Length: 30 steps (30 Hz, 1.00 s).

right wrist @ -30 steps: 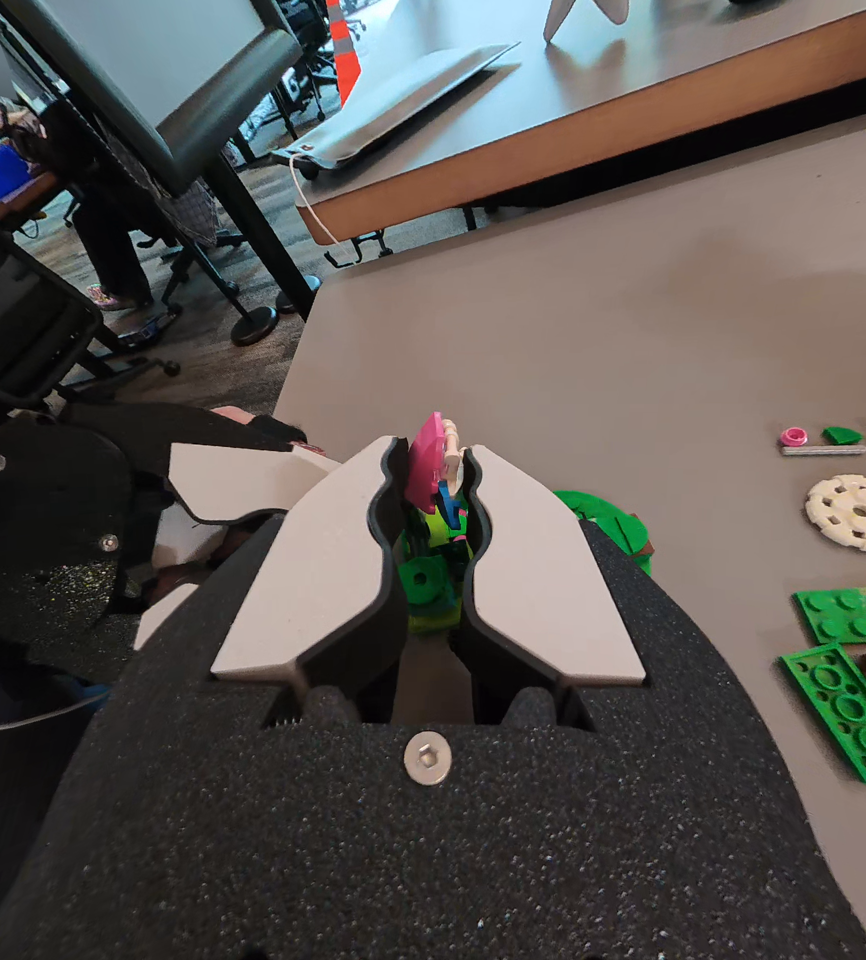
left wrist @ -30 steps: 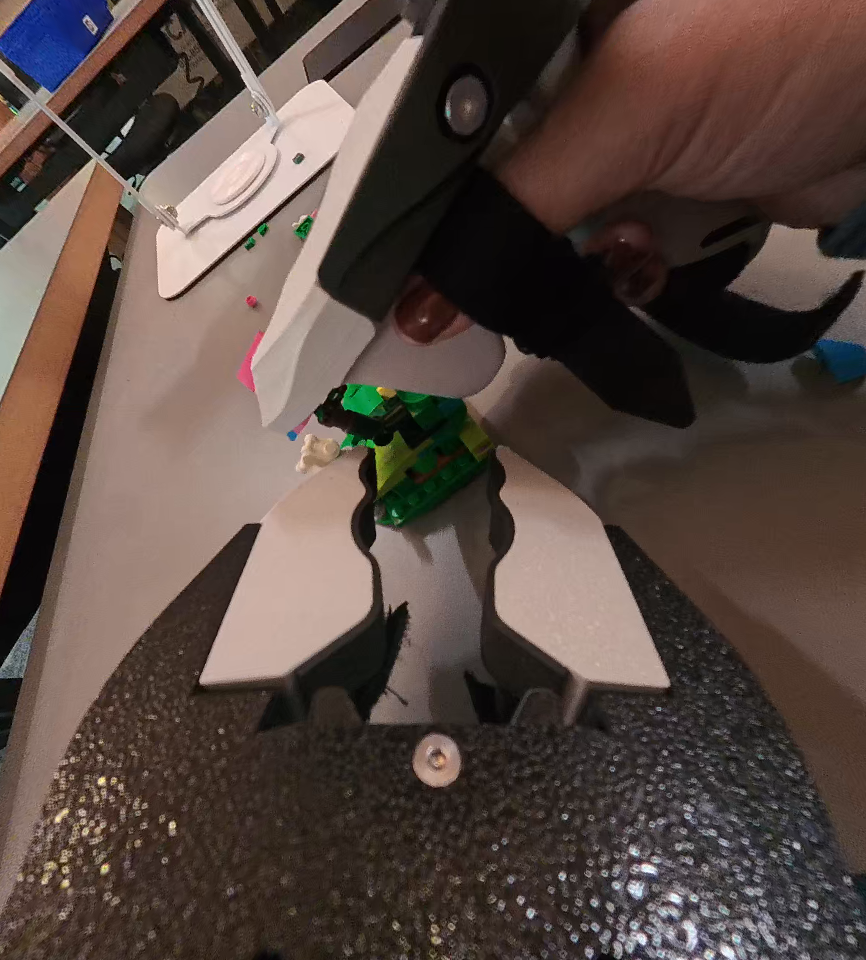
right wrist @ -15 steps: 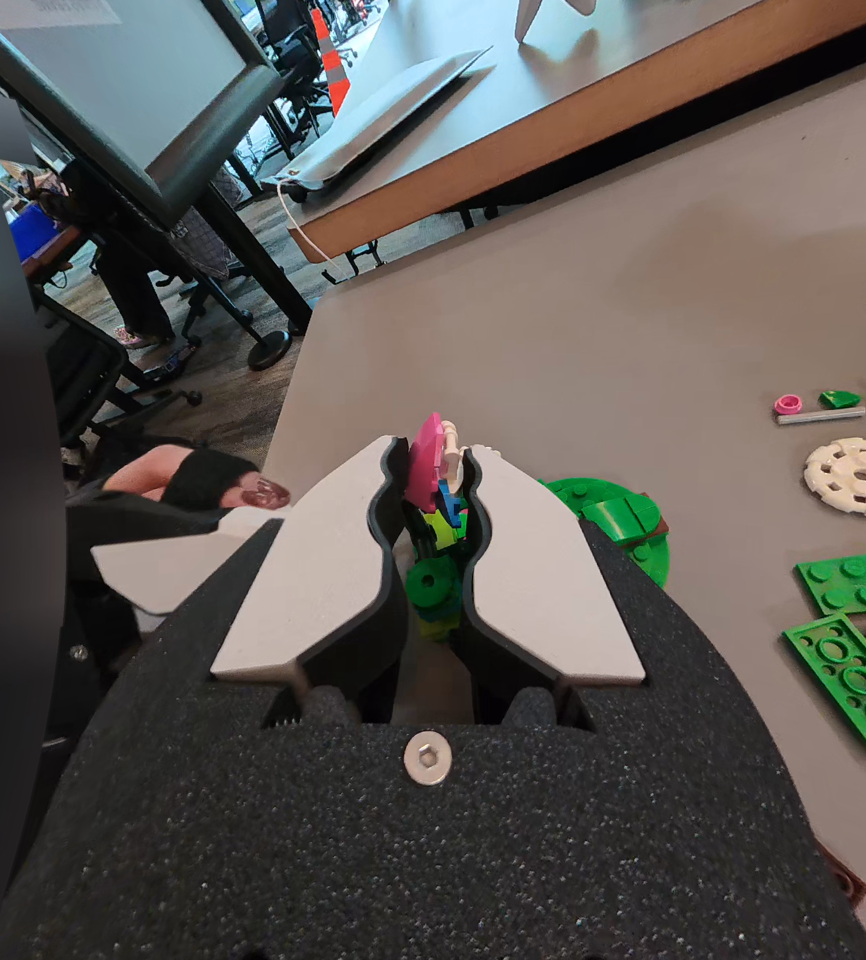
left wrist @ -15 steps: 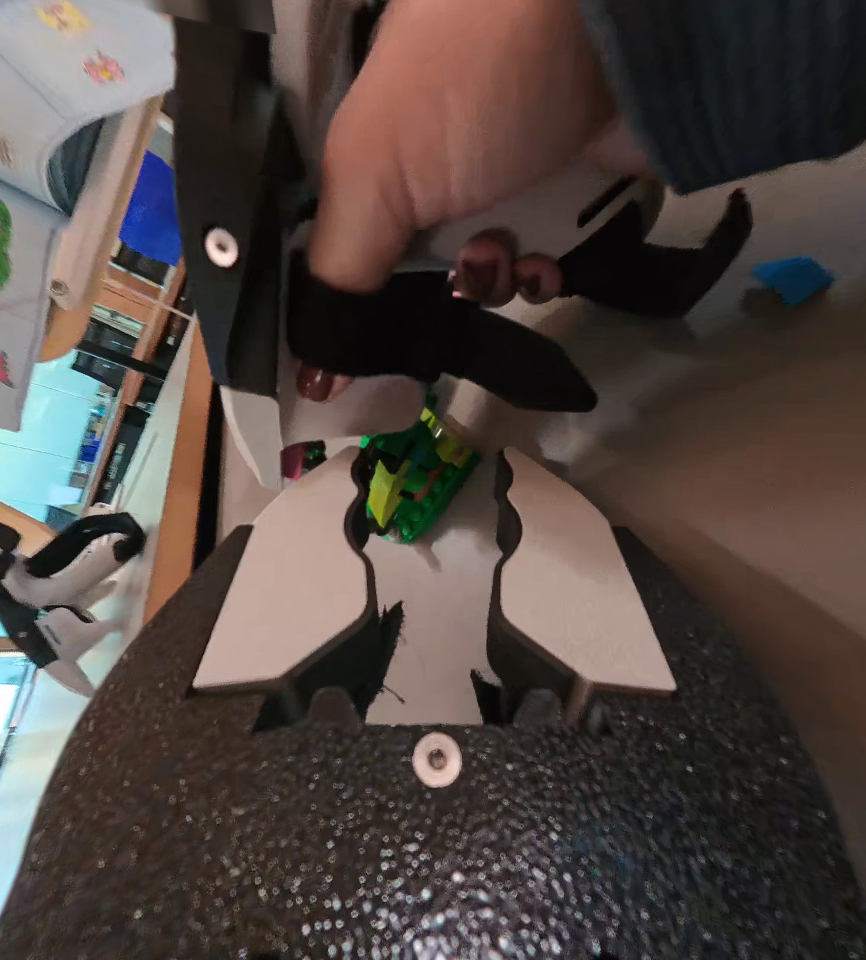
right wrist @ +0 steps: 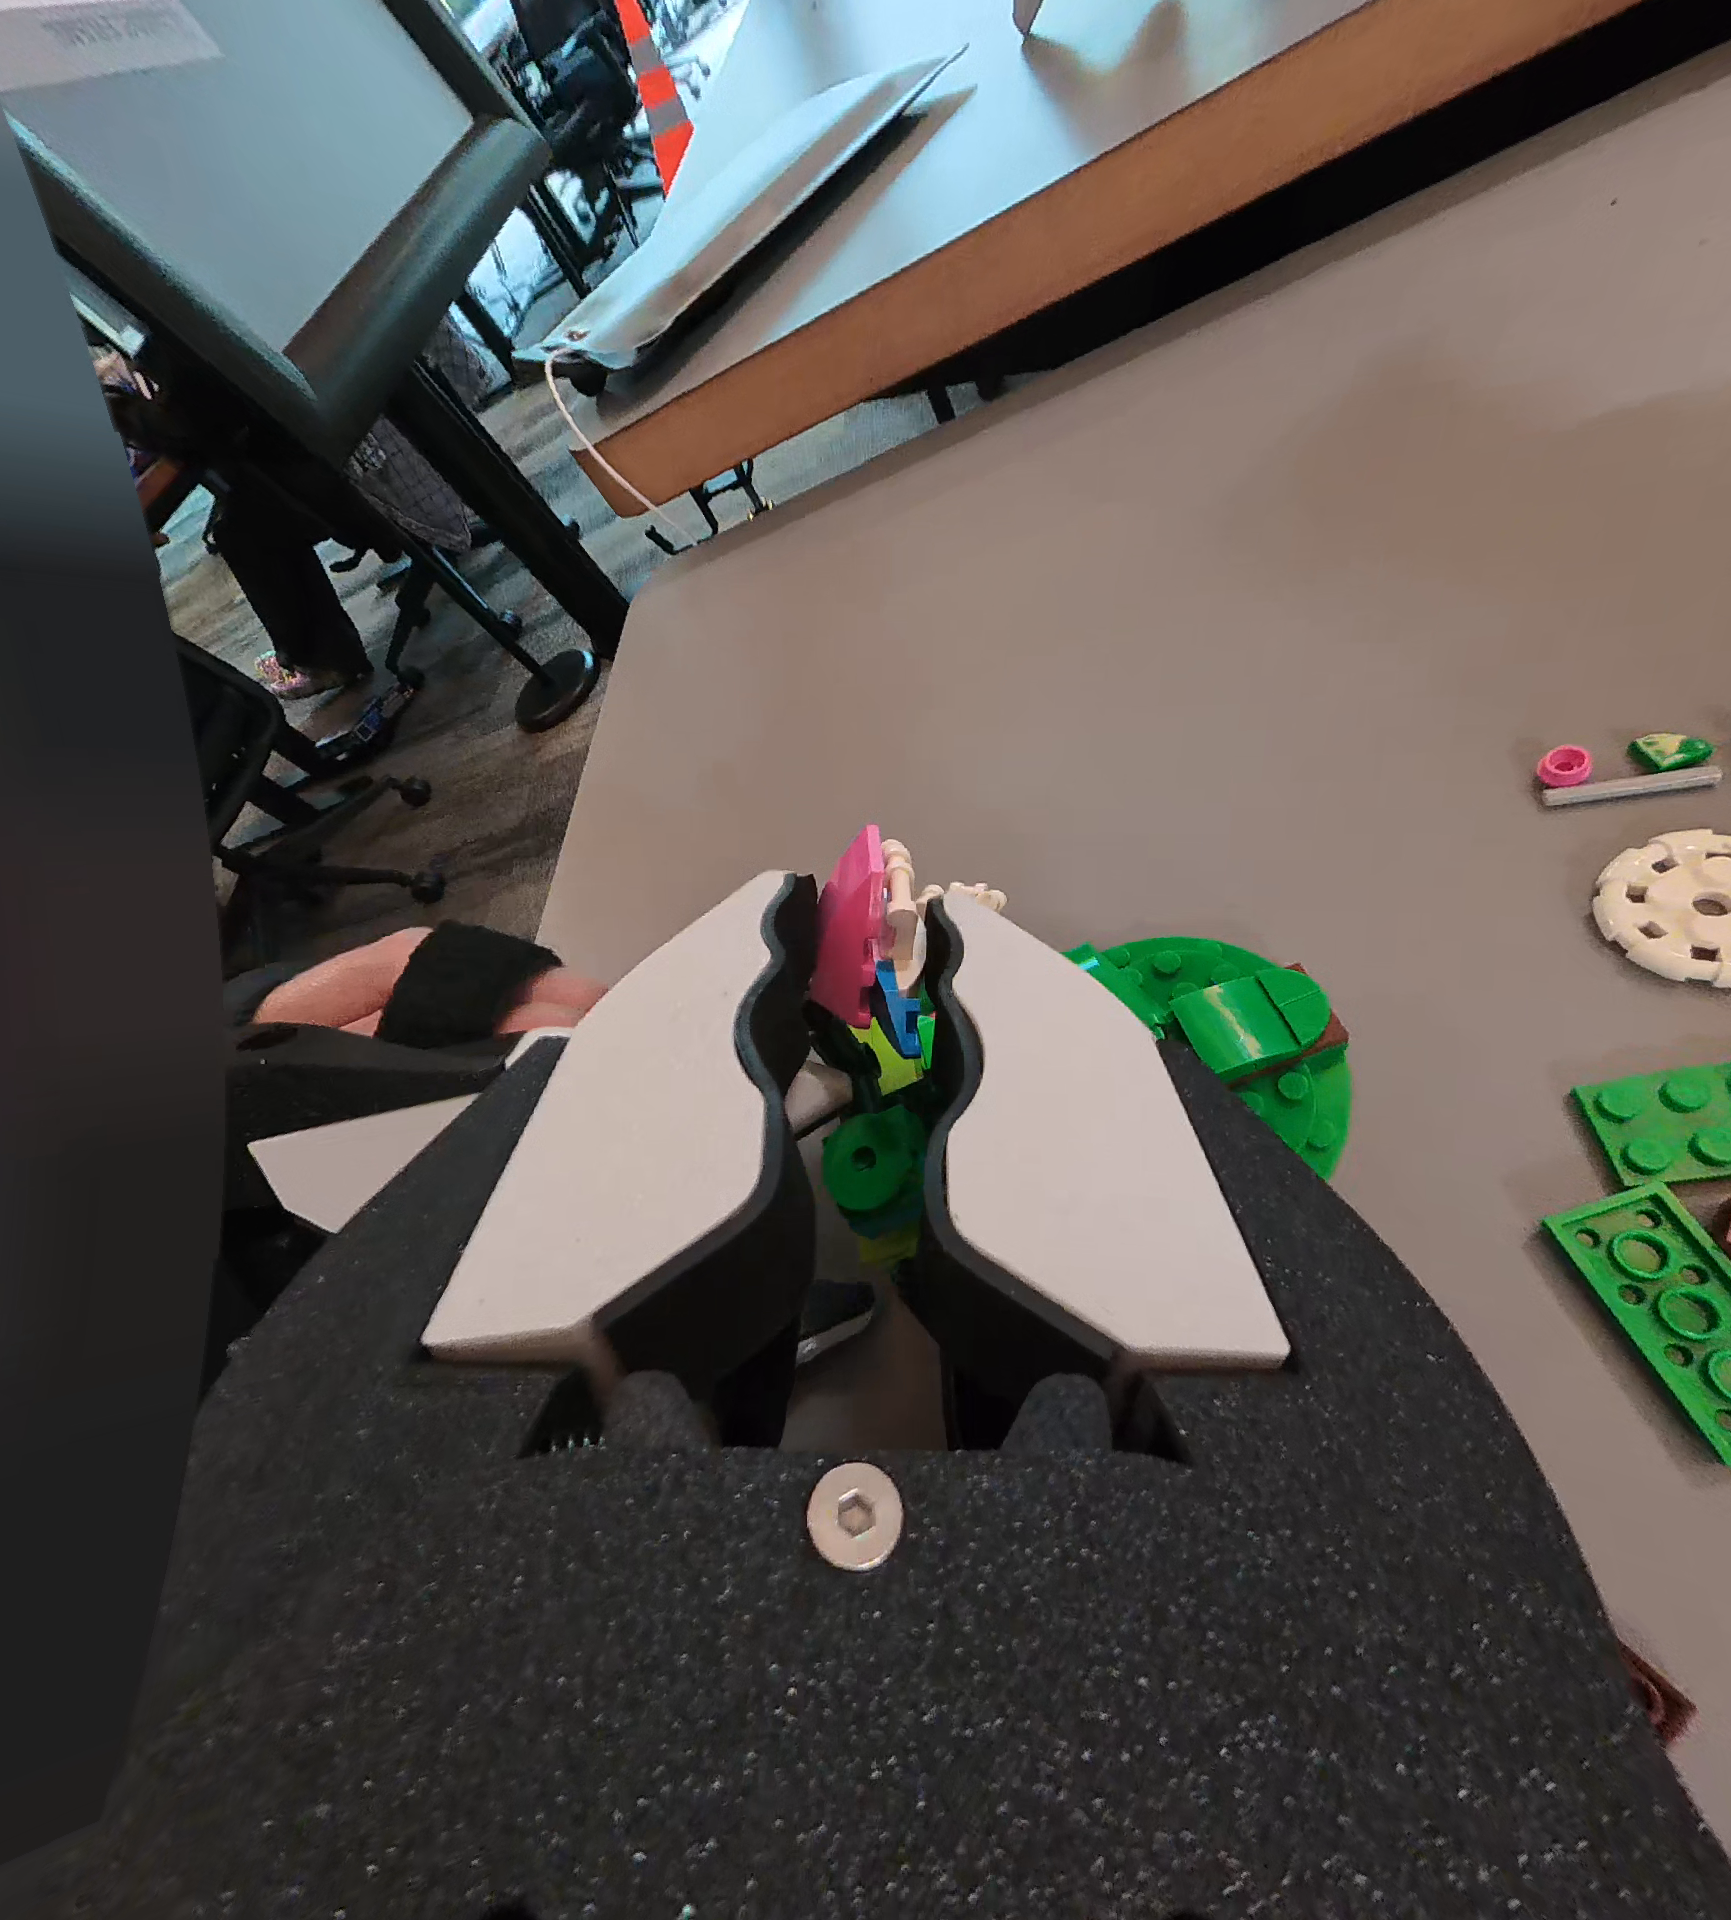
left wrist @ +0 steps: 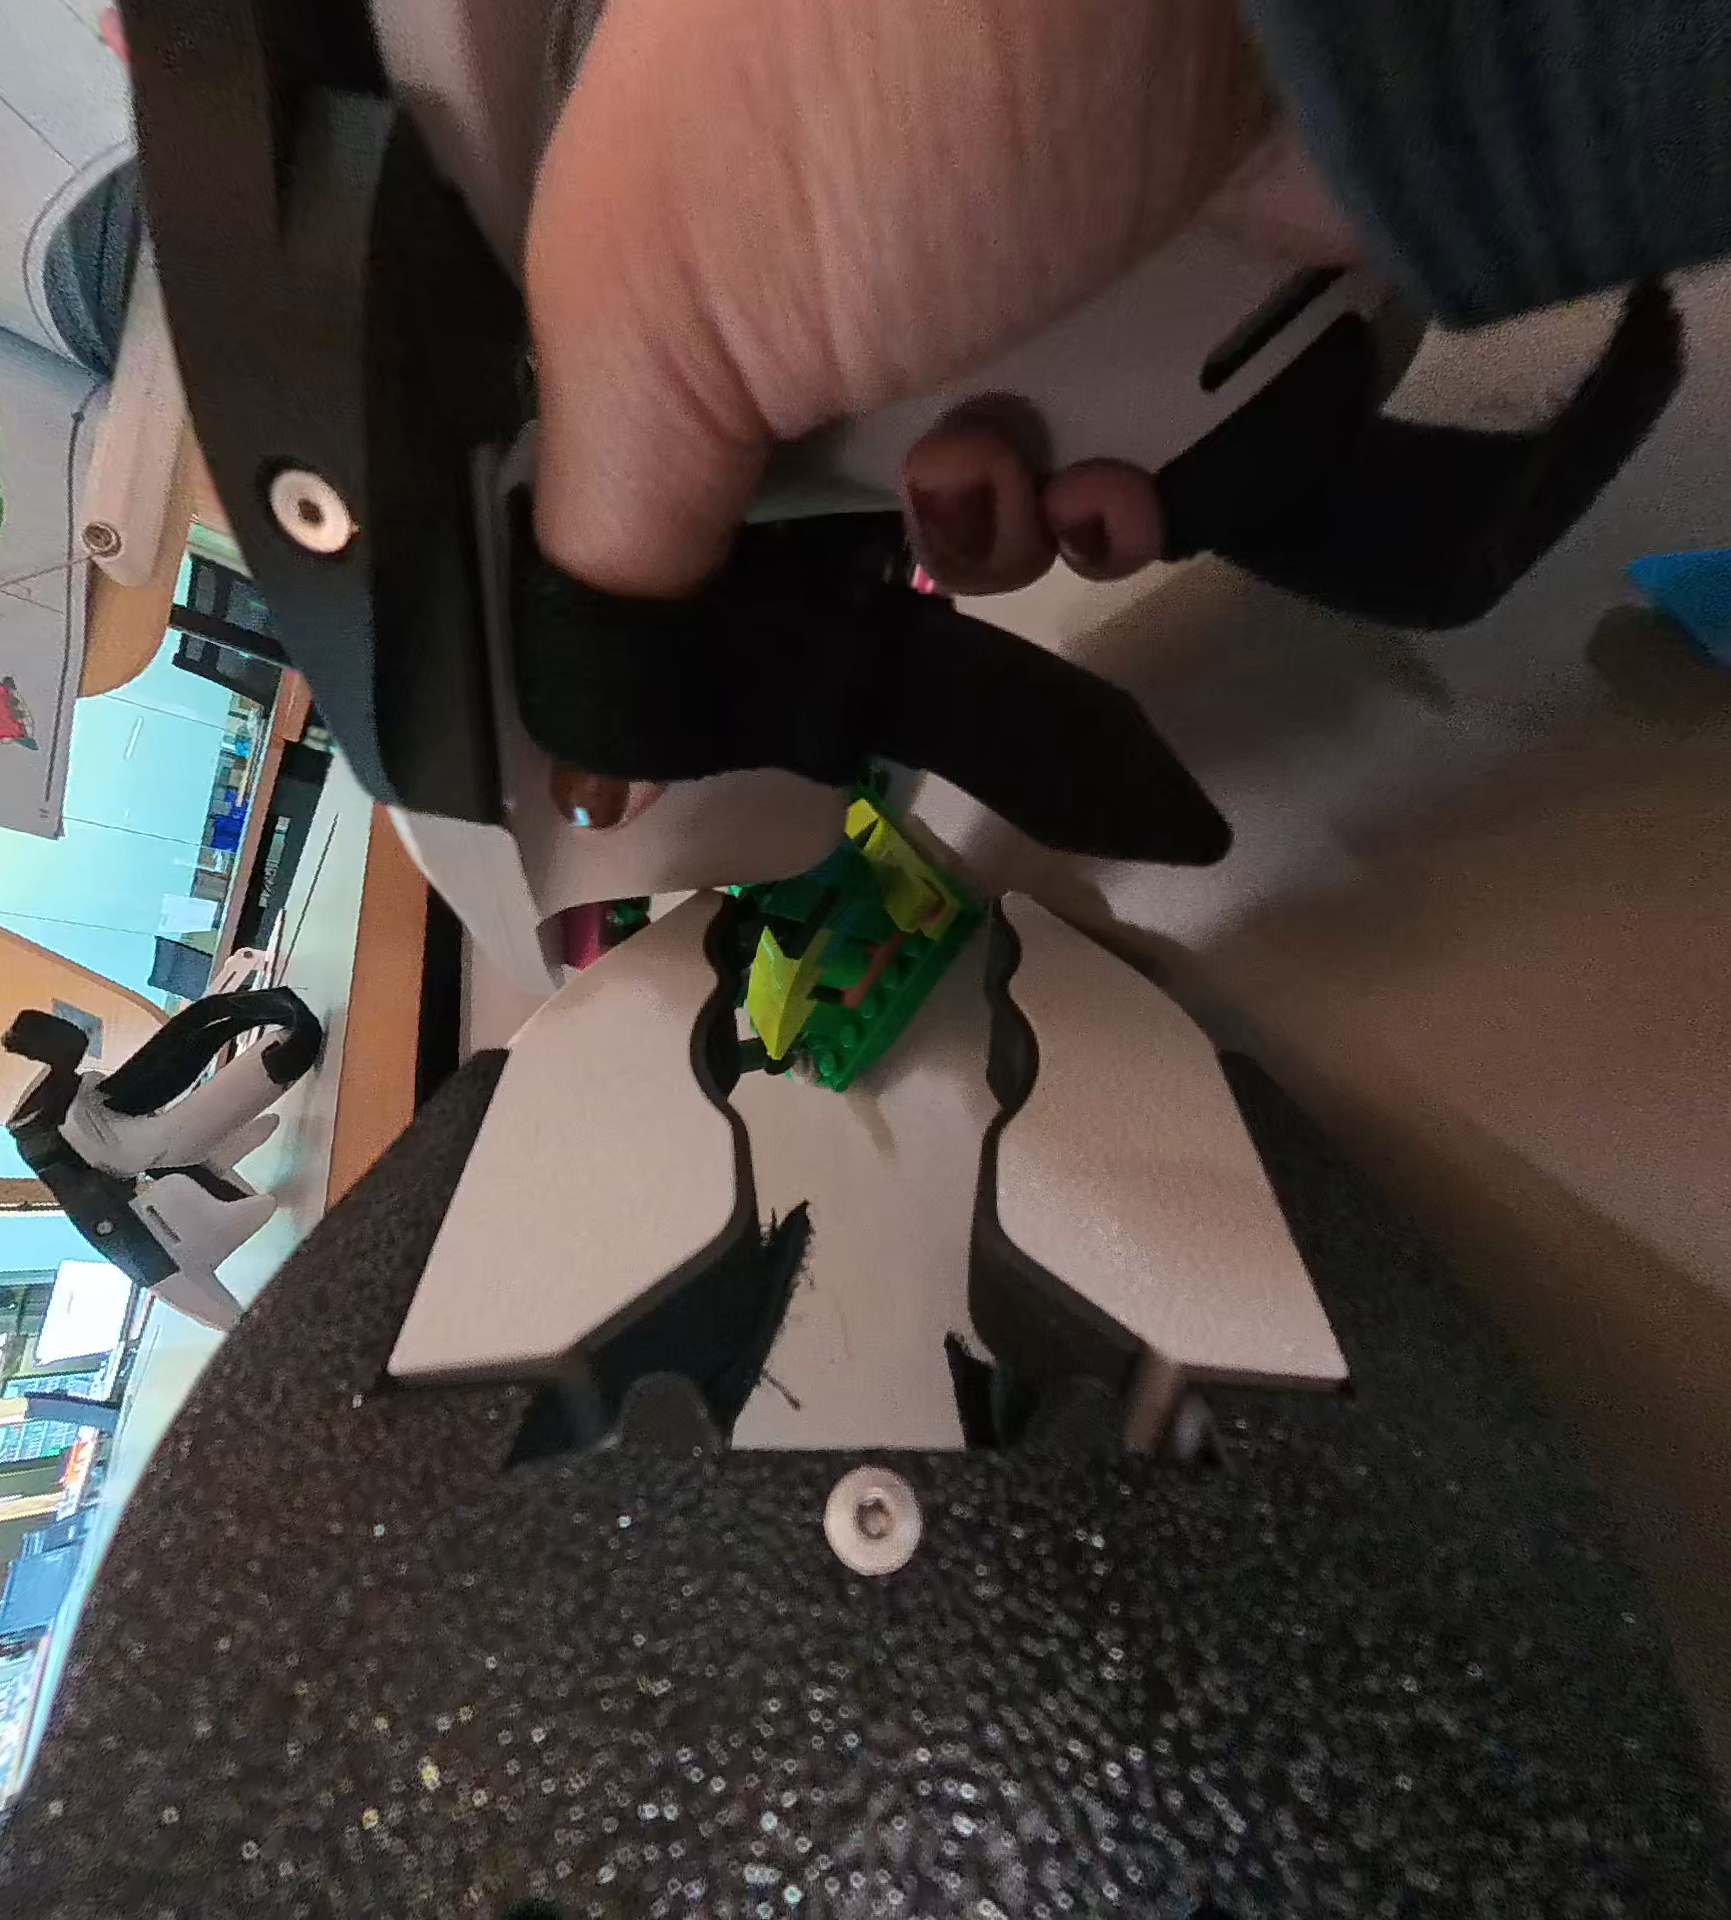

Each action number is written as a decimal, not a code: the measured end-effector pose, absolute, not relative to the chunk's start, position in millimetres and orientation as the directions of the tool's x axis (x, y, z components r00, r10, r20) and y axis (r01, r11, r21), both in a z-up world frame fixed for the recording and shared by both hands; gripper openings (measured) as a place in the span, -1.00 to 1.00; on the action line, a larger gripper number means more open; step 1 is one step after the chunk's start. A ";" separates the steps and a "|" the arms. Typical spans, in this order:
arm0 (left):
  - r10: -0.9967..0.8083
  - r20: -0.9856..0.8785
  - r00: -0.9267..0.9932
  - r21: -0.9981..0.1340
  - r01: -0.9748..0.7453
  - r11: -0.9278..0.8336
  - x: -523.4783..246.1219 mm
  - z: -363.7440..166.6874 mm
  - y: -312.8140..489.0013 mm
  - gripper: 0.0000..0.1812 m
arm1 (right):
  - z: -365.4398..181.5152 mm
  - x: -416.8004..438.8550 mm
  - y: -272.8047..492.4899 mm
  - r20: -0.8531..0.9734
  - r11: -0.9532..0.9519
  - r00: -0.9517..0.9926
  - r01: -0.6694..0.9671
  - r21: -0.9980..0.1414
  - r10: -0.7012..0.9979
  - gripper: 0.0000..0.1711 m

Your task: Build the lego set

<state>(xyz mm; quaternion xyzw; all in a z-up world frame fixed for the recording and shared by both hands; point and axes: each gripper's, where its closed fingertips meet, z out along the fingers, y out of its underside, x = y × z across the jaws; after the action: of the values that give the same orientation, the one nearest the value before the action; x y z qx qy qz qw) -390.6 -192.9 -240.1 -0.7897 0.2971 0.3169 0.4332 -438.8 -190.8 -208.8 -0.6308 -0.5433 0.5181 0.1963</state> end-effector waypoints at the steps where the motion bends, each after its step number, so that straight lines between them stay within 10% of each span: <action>1: -0.199 -0.752 0.628 -0.499 -0.740 -0.450 -390.8 -240.2 -192.8 -0.50 | -208.3 -438.9 -189.9 -0.442 -0.339 -0.127 0.467 -0.817 0.888 -0.78; 26: -0.232 -0.748 0.621 -0.520 -0.767 -0.377 -380.4 -242.6 -193.5 -0.69 | -208.2 -437.4 -177.8 -0.810 -0.734 -0.043 0.396 -0.552 0.585 -0.78; 30: -0.225 -0.748 0.624 -0.530 -0.766 -0.363 -379.9 -241.7 -193.5 -0.71 | -209.7 -435.8 -179.2 -0.713 -0.638 -0.045 0.407 -0.653 0.700 -0.78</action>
<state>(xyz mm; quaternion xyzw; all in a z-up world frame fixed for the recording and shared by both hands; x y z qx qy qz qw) -379.9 -193.5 -241.7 -0.7725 0.3208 0.2915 0.4640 -435.8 -179.2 -209.7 -0.6799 -0.4071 0.5975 0.1226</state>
